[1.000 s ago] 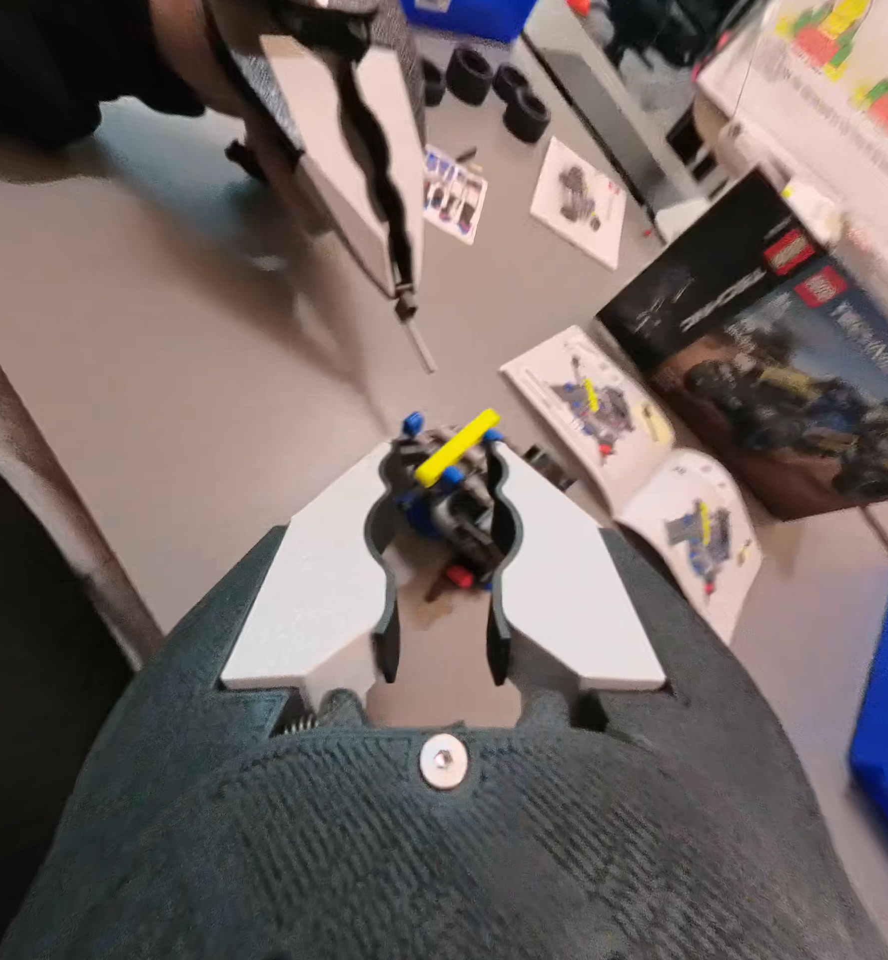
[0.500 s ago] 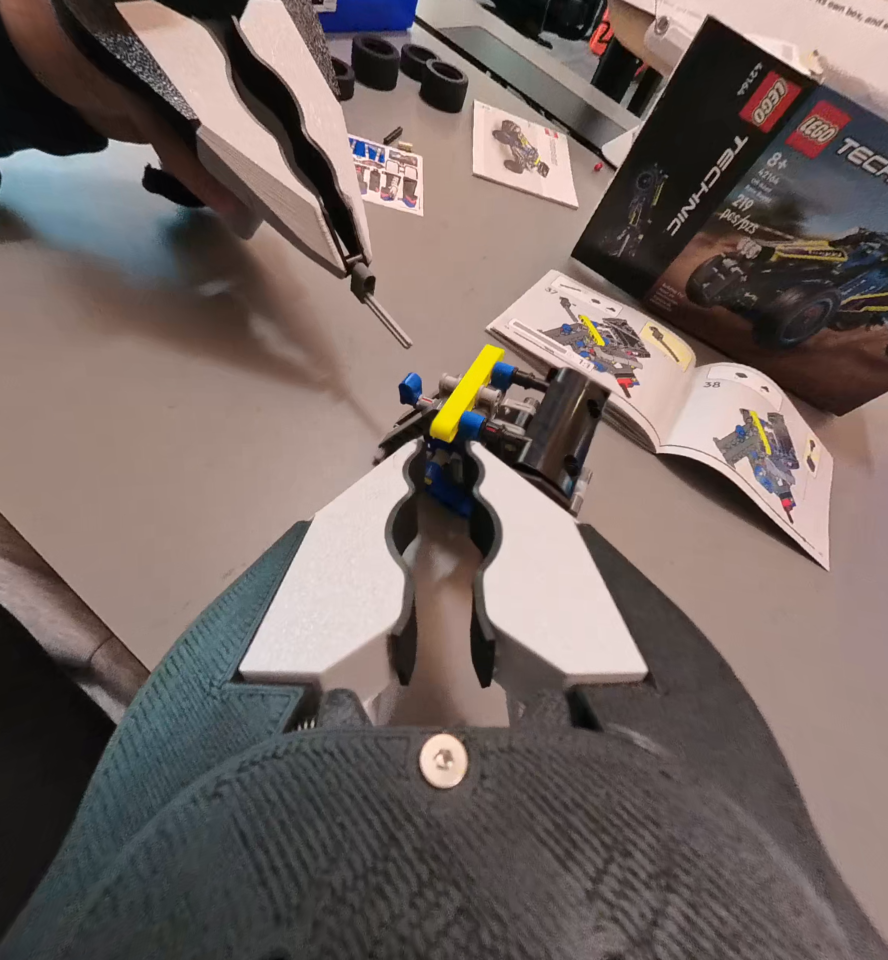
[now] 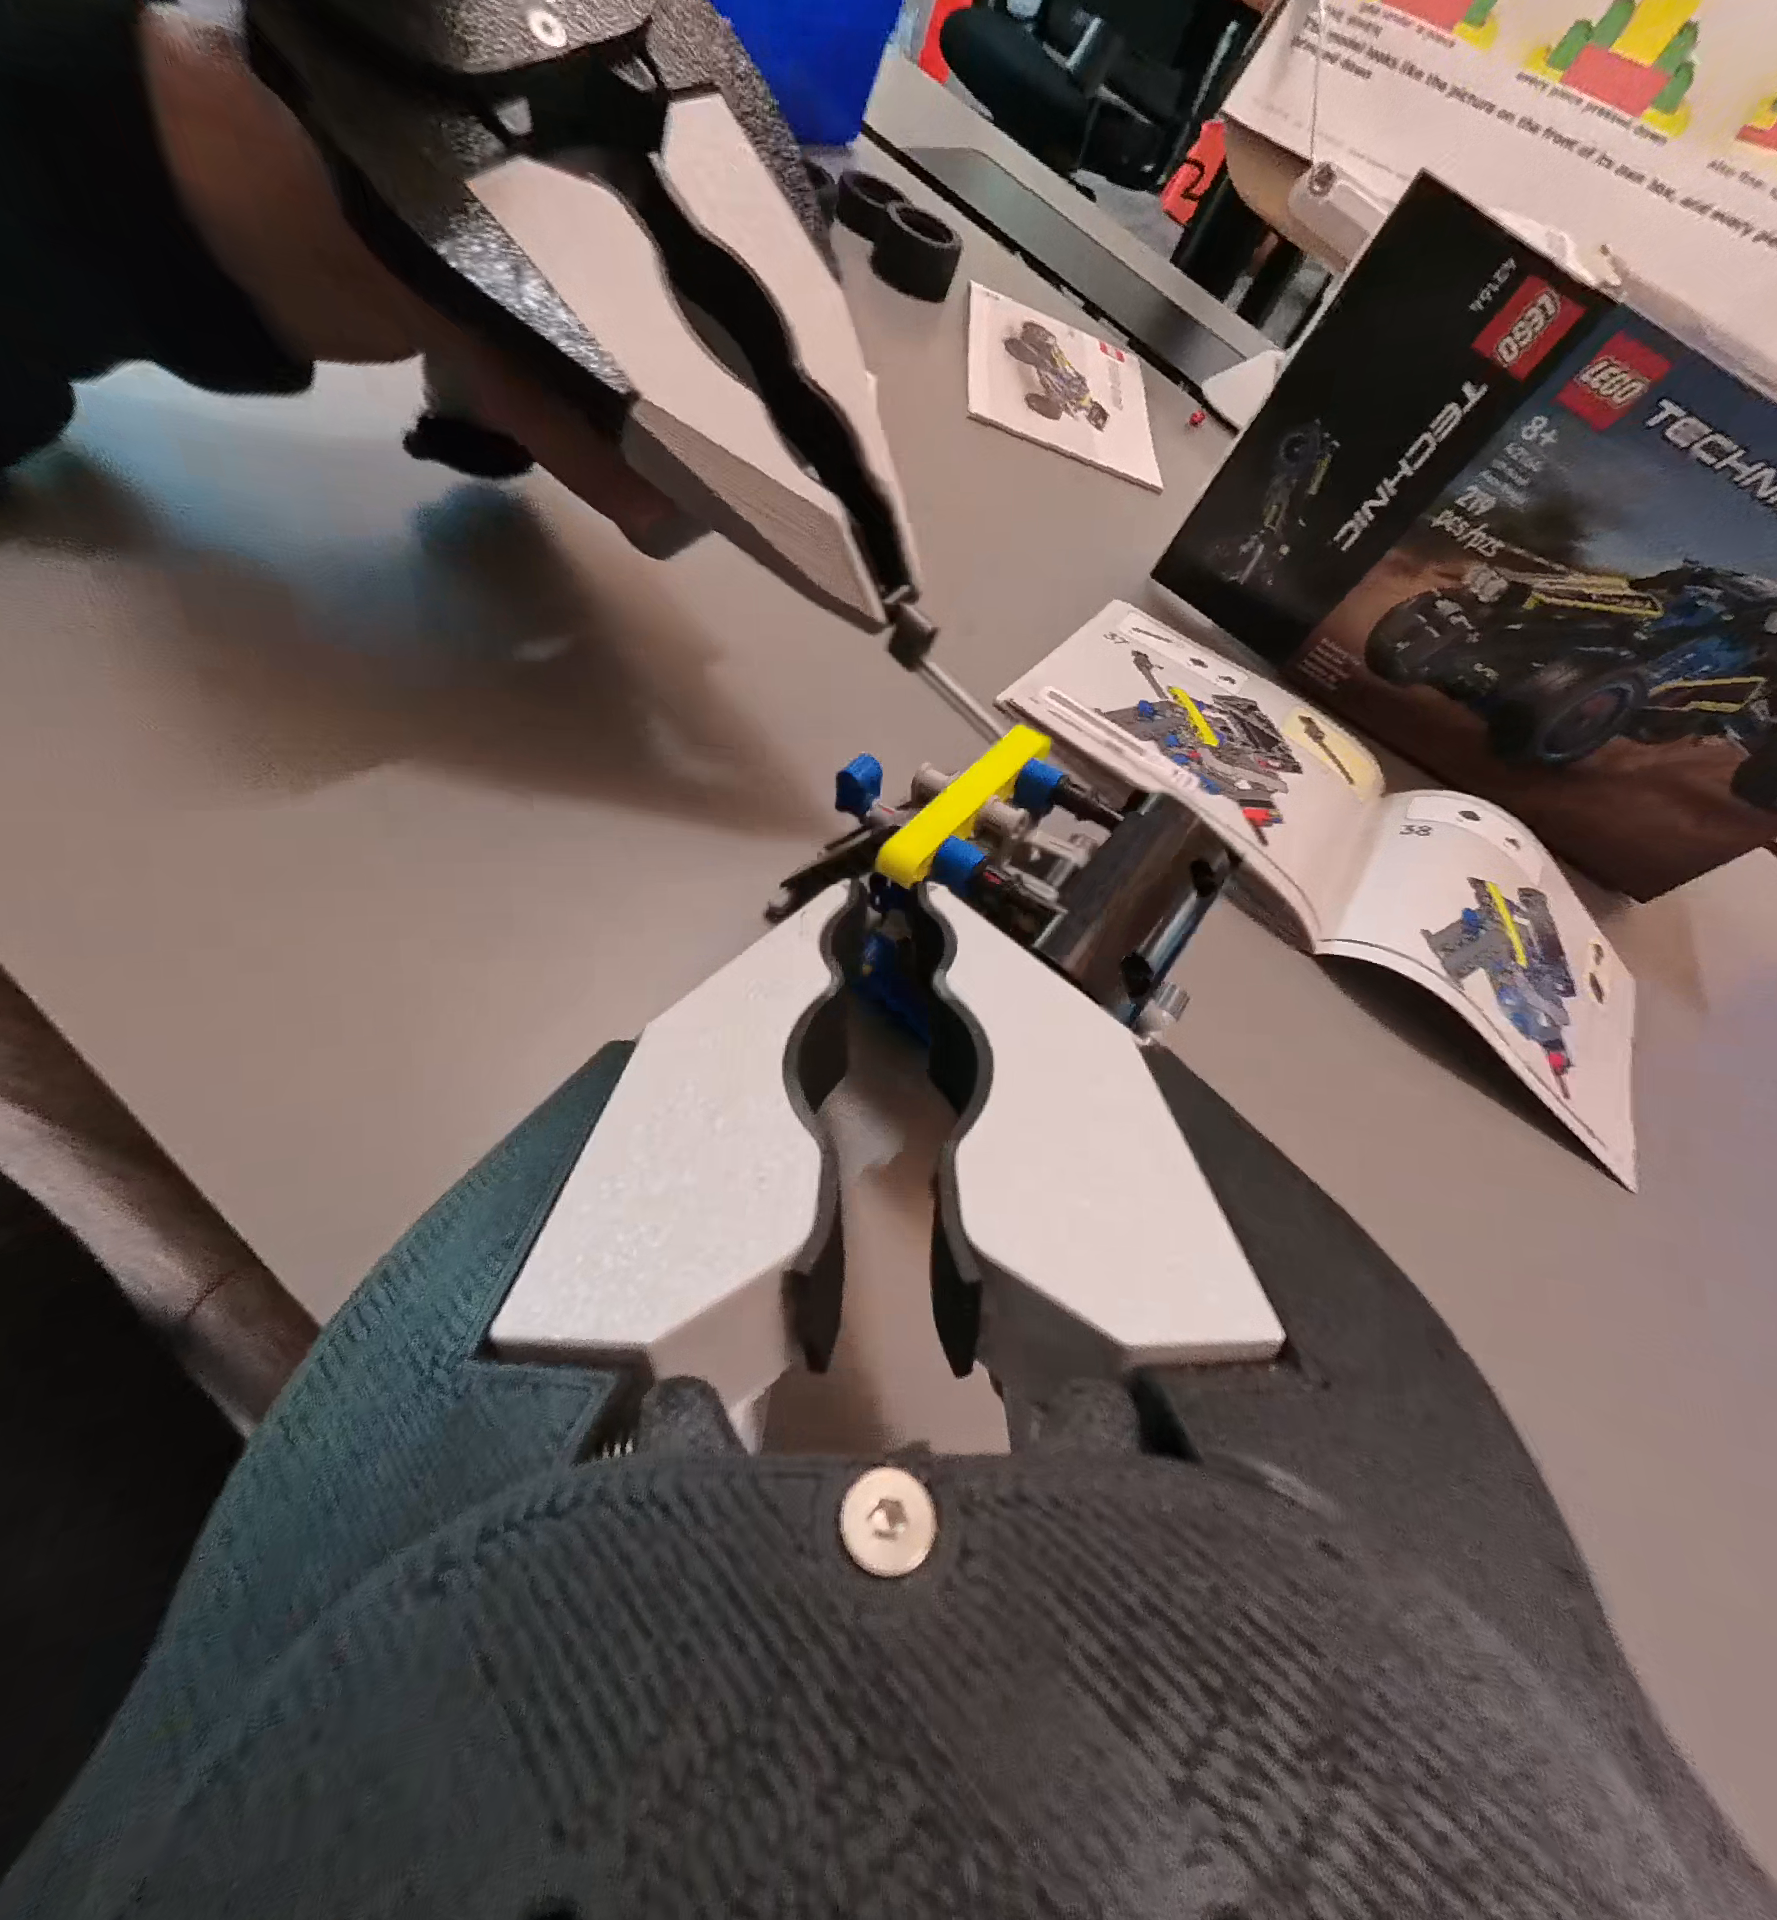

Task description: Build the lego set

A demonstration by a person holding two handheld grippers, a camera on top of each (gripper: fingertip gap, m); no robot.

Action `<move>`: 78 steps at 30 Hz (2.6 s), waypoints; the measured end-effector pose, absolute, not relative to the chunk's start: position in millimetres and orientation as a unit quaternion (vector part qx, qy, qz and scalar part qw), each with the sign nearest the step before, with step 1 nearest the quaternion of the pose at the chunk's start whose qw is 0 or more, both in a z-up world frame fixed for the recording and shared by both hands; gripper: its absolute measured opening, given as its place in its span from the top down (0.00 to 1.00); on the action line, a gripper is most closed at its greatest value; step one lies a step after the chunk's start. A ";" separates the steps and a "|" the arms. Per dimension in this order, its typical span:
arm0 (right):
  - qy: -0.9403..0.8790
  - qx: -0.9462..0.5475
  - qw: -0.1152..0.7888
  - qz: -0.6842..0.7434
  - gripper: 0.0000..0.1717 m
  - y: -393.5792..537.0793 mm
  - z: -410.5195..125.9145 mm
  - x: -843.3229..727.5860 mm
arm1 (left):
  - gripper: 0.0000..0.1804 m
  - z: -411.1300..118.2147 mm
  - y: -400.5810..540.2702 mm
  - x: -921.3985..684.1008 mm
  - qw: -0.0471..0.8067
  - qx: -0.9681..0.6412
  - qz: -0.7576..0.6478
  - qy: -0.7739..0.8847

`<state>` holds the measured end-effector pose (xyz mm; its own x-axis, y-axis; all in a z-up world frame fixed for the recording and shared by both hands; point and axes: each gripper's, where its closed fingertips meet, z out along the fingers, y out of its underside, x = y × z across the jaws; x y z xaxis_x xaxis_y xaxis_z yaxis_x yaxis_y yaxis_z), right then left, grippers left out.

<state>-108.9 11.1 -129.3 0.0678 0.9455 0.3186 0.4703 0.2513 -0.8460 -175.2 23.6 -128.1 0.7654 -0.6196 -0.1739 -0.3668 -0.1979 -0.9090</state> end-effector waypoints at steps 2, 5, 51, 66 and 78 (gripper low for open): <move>-0.645 -0.573 0.434 0.259 0.97 11.1 -137.7 -105.3 | 0.97 -129.9 28.1 -169.6 0.542 -0.772 -0.116 0.312; -0.645 -0.585 0.410 0.271 1.00 15.4 -135.3 -98.5 | 0.97 -135.6 27.8 -157.9 0.529 -0.773 -0.117 0.329; -0.673 -0.461 0.478 0.326 0.90 38.1 -117.2 -102.1 | 0.98 -129.8 1.2 -143.9 0.521 -0.743 -0.145 0.394; -0.662 -0.531 0.403 0.342 0.90 53.3 -138.2 -82.9 | 0.98 -118.6 4.6 -137.7 0.552 -0.722 -0.139 0.393; -0.633 -0.557 0.355 0.404 0.95 43.1 -137.2 -95.2 | 0.98 -123.2 9.6 -132.4 0.559 -0.714 -0.138 0.398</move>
<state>-95.2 43.1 -137.2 -0.1272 0.9919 -0.0002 0.4178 0.0533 -0.9070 -132.4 9.6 -123.2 0.6452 -0.7225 -0.2485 -0.4145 -0.0578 -0.9082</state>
